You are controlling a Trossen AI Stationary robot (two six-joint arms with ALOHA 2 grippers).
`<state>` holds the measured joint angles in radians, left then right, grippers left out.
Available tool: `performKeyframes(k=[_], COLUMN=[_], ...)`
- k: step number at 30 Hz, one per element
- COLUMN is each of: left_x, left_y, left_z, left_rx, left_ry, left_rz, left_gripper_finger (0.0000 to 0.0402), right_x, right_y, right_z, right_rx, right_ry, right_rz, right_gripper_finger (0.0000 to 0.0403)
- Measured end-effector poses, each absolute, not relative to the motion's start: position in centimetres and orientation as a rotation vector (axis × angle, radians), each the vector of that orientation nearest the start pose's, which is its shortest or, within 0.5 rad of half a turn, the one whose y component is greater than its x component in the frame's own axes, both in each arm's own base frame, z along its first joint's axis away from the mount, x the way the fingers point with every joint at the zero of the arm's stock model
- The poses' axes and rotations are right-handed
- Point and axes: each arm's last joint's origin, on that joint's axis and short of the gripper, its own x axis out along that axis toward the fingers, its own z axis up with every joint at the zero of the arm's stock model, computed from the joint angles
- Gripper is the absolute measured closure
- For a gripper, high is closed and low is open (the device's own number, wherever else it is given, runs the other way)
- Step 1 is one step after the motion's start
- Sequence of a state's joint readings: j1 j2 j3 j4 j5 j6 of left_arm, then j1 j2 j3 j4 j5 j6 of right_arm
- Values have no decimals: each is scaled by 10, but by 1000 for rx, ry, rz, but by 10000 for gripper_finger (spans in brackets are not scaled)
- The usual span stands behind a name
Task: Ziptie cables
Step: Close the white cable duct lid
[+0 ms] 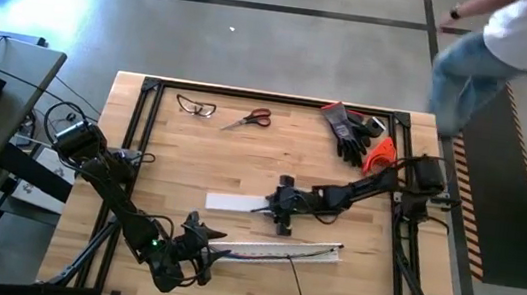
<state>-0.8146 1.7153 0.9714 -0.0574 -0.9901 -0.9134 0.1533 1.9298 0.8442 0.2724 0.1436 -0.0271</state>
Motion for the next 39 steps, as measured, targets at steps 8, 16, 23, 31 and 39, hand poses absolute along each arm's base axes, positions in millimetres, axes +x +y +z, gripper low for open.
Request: performKeyframes(k=[8, 16, 23, 31, 39], left_x=[250, 250, 250, 251, 251], left_y=[-227, -227, -227, -226, -225], left_z=[183, 183, 183, 183, 183], left_rx=[-253, -254, -258, -256, -263], left_ry=[363, 362, 361, 363, 355], left_rz=[373, 373, 376, 381, 386], left_gripper_finger=[209, 209, 209, 209, 209], right_x=[335, 351, 366, 379, 376], right_y=[53, 51, 27, 26, 21], right_z=[122, 116, 80, 60, 46], right_rx=[-134, -141, -88, -114, -96], right_ry=[687, 519, 543, 600, 654], right_rz=[123, 187, 159, 229, 232], right_gripper_finger=[173, 69, 59, 89, 196])
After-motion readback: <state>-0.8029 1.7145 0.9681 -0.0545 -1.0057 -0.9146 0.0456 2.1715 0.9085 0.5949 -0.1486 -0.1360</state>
